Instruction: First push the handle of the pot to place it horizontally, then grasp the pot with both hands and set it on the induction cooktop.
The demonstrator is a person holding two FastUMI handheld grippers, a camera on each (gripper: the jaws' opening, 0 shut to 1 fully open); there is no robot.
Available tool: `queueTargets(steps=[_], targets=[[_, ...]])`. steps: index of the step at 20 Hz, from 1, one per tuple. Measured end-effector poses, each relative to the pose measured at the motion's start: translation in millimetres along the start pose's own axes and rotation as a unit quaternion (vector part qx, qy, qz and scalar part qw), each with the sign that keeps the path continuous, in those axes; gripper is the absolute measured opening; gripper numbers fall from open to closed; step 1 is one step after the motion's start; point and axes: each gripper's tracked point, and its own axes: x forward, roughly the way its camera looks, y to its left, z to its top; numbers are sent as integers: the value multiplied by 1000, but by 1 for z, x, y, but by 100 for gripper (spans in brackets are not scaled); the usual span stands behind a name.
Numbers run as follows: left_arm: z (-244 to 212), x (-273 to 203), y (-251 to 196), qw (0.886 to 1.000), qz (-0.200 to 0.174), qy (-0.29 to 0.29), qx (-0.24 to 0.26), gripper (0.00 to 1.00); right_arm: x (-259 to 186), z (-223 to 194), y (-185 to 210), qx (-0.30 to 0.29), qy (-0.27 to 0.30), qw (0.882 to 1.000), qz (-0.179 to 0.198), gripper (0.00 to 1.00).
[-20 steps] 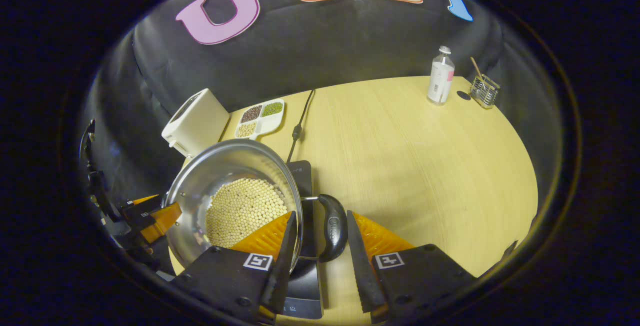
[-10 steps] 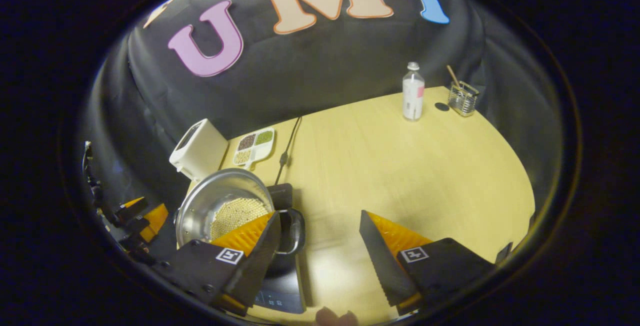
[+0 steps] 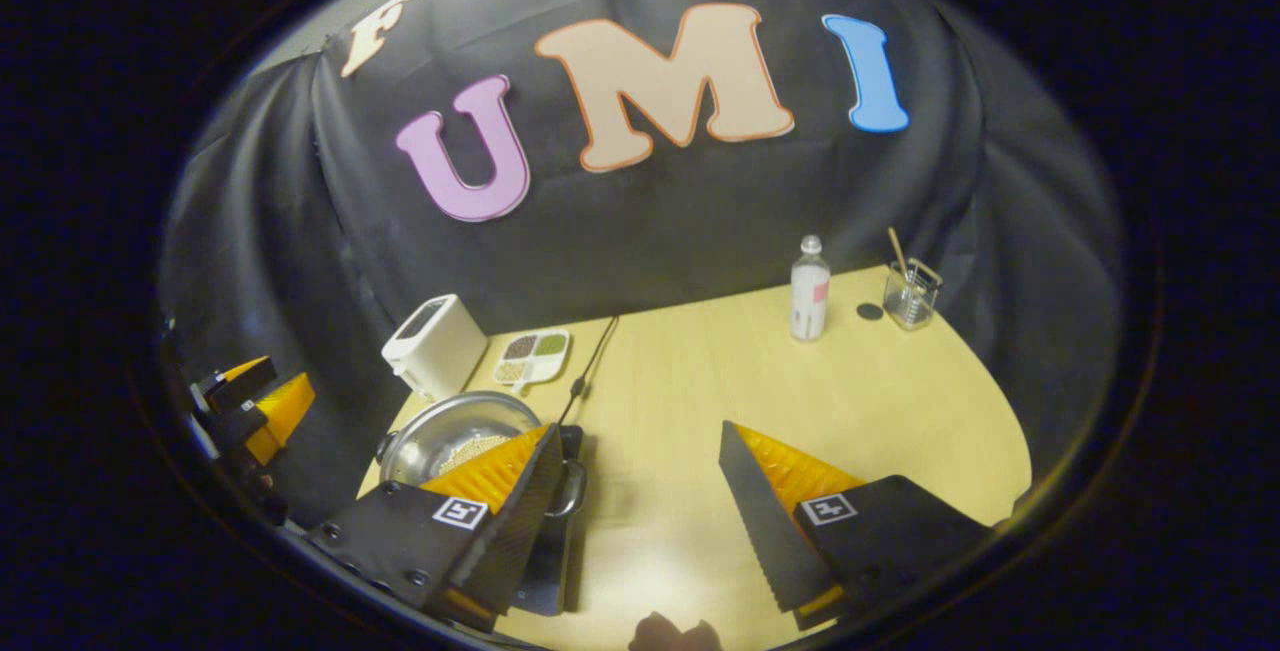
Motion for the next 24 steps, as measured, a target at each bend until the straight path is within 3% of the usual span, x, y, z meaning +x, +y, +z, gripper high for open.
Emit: queueTargets(steps=[6, 8, 10, 12, 13, 21, 24], targets=[[44, -45, -49, 998, -9, -35, -42, 100, -45, 39, -7, -12, -69, 997, 28, 93], [59, -58, -55, 997, -12, -54, -49, 97, -64, 57, -5, -16, -102, 994, 33, 94], [76, -75, -57, 996, -15, -76, -53, 97, -85, 71, -11, -31, -134, 990, 23, 96], [90, -93, -59, 993, -22, -100, -58, 100, -107, 80, -7, -39, -161, 986, 15, 93], [93, -103, -58, 992, -25, -110, -62, 97, -119, 85, -3, -41, -176, 983, 11, 93], [91, -183, -45, 981, -36, -159, -109, 100, -233, 87, 23, -89, -264, 960, -14, 96], [95, -212, -26, 978, -24, -177, -109, 97, -263, 81, 17, -118, -256, 959, -35, 93]])
